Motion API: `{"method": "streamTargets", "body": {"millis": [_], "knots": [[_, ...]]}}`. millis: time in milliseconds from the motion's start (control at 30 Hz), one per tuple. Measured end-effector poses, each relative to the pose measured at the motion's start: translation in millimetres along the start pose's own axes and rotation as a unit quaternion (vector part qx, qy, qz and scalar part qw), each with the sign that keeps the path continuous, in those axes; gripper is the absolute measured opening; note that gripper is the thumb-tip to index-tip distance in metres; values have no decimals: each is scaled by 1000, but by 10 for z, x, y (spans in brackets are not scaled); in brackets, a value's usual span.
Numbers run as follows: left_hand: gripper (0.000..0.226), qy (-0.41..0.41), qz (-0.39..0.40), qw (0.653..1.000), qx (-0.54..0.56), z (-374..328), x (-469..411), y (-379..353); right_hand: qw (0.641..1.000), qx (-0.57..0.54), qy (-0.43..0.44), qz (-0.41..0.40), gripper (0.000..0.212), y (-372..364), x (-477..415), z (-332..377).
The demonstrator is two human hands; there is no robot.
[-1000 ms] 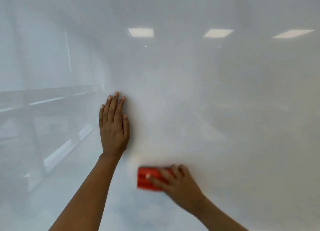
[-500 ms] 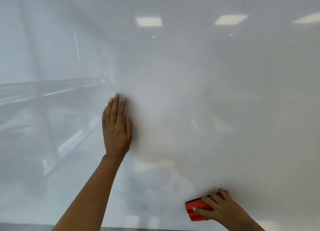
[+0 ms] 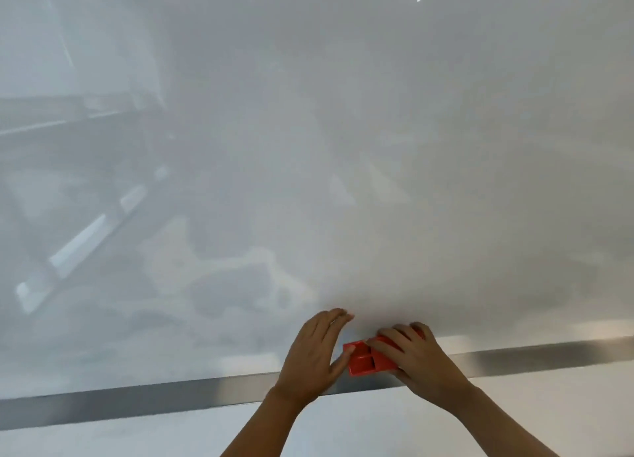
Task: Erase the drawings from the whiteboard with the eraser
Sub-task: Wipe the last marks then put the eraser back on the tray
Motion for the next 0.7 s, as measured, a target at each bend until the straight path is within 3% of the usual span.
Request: {"method": "streamTargets", "body": {"millis": [100,267,500,700], "knots": [[68,54,106,993,27,-16,242,-363,1000,-17,-16,1,71,-20,111,1],[86,75,146,986,41,-34,367,-634,999,-14,-26,-12,61,-86,288,-22],[66,72,177,980,61,-42,463,-865,996,-34,-80,-6,63,-206,437,-110],[61,72,175,982,28,-2,508,-1034,997,-9,-70,17,68,-347,539,-118]]}}
Point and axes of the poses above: each hand's wrist, its own x-axis away from the middle knuckle, its own y-axis out of the back of the hand, z = x × y, the point moved 7 cm from there along -x, towards the middle knuckle, and after that the axes turned 13 degrees about -z, right-handed, at the moved point
